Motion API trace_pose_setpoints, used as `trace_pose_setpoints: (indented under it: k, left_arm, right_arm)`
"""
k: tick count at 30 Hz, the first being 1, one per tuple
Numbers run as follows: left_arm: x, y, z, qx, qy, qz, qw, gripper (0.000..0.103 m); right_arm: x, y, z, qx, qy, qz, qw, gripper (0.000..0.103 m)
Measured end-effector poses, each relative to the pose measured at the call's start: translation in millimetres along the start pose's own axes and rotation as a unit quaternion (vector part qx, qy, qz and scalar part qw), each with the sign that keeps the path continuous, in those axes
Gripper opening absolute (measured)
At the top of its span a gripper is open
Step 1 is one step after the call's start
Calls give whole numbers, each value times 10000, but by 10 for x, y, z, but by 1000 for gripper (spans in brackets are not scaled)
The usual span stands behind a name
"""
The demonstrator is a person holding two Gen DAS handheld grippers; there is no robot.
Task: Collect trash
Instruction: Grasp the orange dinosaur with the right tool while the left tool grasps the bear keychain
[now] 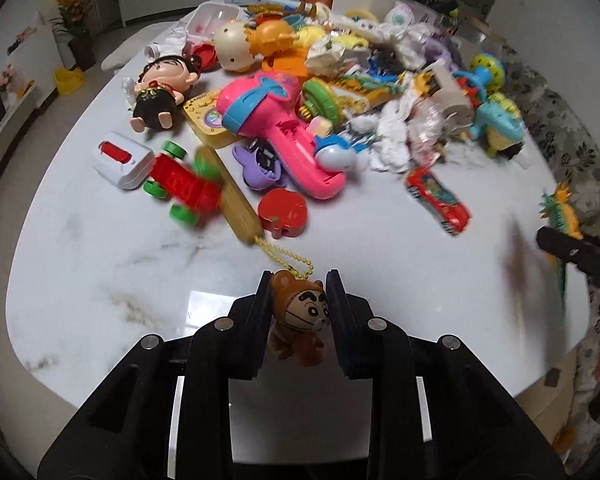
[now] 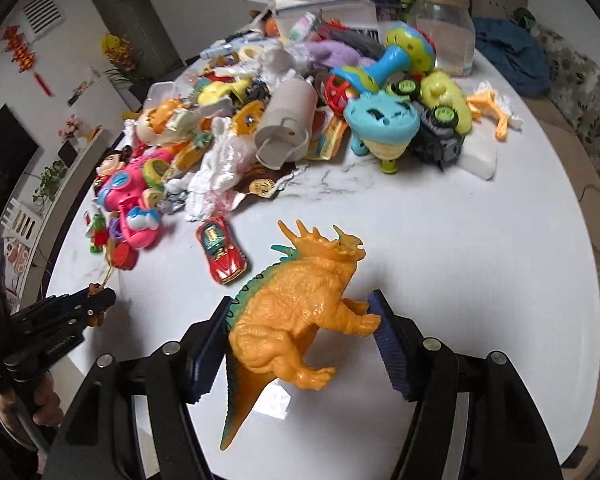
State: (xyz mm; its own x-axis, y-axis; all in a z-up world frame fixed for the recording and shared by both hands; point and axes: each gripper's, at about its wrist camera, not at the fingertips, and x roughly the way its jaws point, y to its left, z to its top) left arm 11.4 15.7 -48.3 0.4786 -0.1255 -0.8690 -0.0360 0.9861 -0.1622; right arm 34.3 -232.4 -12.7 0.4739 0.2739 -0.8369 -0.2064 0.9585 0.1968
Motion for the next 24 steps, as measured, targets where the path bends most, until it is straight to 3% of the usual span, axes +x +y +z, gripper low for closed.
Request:
trace_pose_setpoints:
  k: [5, 14, 24]
  left_arm:
    - [-336, -136, -24, 167, -349, -76, 9992, 26]
    - [-683, -212, 201, -123, -687, -512, 9962, 26]
    - [-1147, -528, 373, 640, -1222, -477, 9893, 26]
  right_arm:
    - [-86, 40, 21, -112, -97, 99, 9998, 66]
    - [-220, 40, -47, -296, -116, 128, 9994, 66]
    - [-368, 91, -69, -321, -191, 279, 9989, 66]
